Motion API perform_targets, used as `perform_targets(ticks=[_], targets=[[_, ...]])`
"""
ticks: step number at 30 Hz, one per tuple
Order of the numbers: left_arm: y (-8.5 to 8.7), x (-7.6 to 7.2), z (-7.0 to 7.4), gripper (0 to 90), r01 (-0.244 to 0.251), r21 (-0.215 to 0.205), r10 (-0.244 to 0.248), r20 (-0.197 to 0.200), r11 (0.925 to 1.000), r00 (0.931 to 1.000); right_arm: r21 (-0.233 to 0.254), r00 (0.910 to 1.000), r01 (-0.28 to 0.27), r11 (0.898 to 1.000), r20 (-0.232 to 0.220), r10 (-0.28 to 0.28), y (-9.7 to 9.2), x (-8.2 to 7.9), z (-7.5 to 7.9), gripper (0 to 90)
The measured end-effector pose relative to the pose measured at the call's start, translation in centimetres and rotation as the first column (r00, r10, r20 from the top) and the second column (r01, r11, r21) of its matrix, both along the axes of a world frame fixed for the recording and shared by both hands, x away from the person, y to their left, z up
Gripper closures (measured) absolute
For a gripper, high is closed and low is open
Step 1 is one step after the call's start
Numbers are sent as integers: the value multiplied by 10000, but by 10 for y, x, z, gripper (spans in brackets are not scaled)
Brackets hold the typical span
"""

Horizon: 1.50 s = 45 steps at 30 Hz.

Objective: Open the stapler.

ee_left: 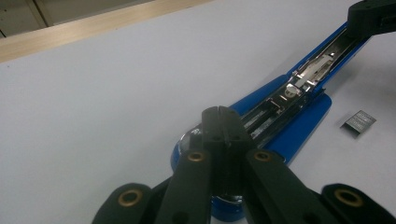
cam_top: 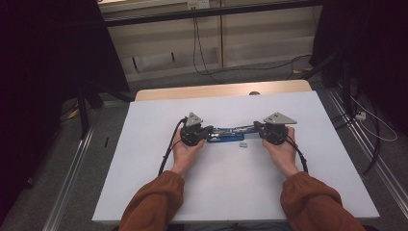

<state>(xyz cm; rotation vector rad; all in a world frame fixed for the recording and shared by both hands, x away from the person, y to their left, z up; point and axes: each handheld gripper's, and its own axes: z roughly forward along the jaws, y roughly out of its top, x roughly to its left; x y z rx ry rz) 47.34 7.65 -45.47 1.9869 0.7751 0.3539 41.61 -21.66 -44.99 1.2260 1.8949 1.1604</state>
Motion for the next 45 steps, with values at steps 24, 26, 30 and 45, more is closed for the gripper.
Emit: perform_targets(ticks=[24, 26, 30, 45], targets=[[0, -3, 7, 900, 73, -96, -69, 399, 9999, 9992, -40, 9998, -171, 9998, -125, 170, 2, 1, -4, 900], [0, -4, 9, 887, 90, 8, -91, 583, 10000, 9983, 102, 9998, -124, 9999, -125, 125, 1, 1, -3, 899], [4, -4, 14, 865, -1, -288, 20, 674, 9996, 9977, 251, 9999, -120, 9996, -110, 122, 0, 1, -2, 874], [8, -8, 22, 407, -160, -343, 178, 514, 9993, 9985, 1027, 9982, -556, 9932, -181, 578, -3, 0, 3, 495]])
